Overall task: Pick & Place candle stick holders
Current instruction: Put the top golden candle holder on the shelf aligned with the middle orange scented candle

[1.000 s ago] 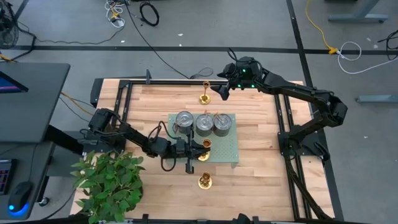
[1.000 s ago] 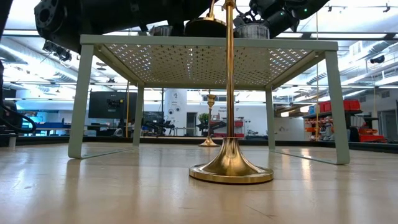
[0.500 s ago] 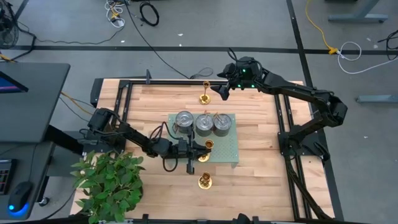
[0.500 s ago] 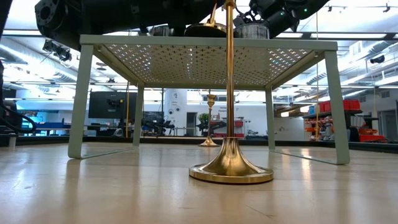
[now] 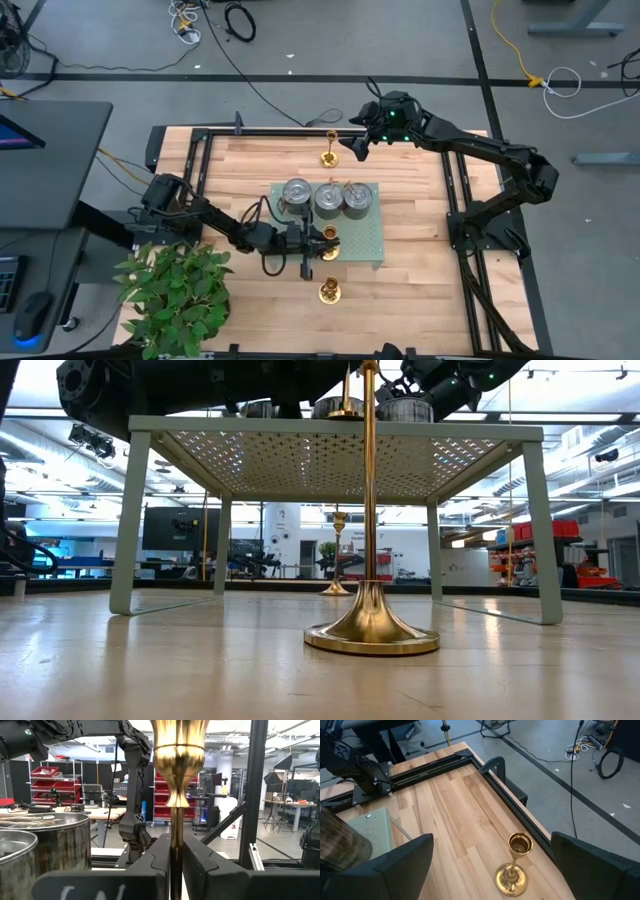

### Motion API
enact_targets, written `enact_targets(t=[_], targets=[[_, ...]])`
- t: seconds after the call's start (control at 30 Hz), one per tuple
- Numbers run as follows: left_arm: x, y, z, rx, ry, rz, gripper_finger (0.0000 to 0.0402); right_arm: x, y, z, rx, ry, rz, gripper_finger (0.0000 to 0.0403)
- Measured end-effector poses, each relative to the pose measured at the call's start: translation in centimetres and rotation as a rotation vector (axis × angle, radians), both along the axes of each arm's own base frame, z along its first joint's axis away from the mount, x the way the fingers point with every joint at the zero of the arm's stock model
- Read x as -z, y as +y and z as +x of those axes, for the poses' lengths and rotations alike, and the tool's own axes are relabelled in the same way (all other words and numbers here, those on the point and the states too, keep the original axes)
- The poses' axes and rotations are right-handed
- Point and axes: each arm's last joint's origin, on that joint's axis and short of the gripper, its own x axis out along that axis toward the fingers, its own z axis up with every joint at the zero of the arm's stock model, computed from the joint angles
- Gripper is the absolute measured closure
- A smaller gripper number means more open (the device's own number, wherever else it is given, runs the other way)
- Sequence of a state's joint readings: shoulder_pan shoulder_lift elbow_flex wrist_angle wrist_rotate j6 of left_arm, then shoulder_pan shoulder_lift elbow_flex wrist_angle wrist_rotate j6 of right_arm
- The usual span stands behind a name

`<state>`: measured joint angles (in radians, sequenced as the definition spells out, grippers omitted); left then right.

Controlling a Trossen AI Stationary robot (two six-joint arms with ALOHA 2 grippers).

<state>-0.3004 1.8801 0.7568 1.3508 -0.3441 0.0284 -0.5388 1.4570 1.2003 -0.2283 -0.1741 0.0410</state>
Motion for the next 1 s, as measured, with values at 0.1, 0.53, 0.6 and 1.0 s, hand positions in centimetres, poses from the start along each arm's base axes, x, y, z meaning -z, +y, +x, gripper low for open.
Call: enact_targets(t=[0.1,0.53,0.6,1.0], targets=[[-0.2,-0.1,0.3,0.000,0.003,0.001,0.0360,0.0,0.0,0.0,0.000,0.000,0.000,0.0003],[-0.5,-0.3,0.9,-0.018,0.039,0.017,0.0358,0.1,0.0,-0.1,-0.002,0.014,0.005,0.0003],[-0.5,-0.3,0.9,-0.018,0.043,0.019,0.0358,0.2,0.1,-0.1,-0.002,0.019,0.008,0.0003],[-1.3,-0.6,0.5,-0.091,0.057,0.087,0.0304,0.2,0.1,-0.1,-0.010,0.026,-0.007,0.0003]])
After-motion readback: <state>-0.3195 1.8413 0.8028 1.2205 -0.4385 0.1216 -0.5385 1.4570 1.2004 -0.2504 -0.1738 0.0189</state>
